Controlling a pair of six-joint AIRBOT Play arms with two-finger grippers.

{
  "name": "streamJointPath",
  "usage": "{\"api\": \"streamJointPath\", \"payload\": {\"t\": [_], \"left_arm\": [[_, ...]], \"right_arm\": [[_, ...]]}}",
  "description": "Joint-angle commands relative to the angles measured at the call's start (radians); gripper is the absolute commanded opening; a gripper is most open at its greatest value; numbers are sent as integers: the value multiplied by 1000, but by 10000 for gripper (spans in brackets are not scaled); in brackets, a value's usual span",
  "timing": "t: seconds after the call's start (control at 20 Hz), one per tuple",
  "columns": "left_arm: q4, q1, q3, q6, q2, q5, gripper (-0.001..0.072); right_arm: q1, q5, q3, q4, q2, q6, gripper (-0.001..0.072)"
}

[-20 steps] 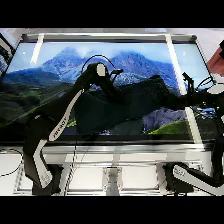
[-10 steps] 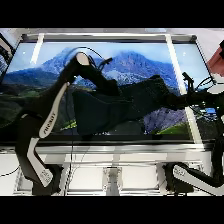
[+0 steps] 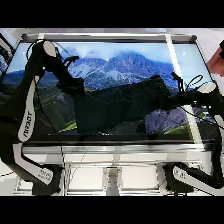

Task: Fold the clothes and pants, and hang the long-sleeved shirts on hangers.

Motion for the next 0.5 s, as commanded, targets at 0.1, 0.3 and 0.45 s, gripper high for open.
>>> {"api": "streamJointPath", "payload": {"t": [0.1, 0.3, 0.45], "left_arm": [[51, 84, -356, 8, 58, 102, 584], [-83, 113, -595, 84, 91, 352, 580], [-147, 111, -679, 137, 90, 473, 579]], "right_arm": [[27, -14, 0, 8, 0, 0, 345], [27, -18, 0, 8, 0, 1, 345], [27, -19, 0, 8, 0, 1, 344]]}}
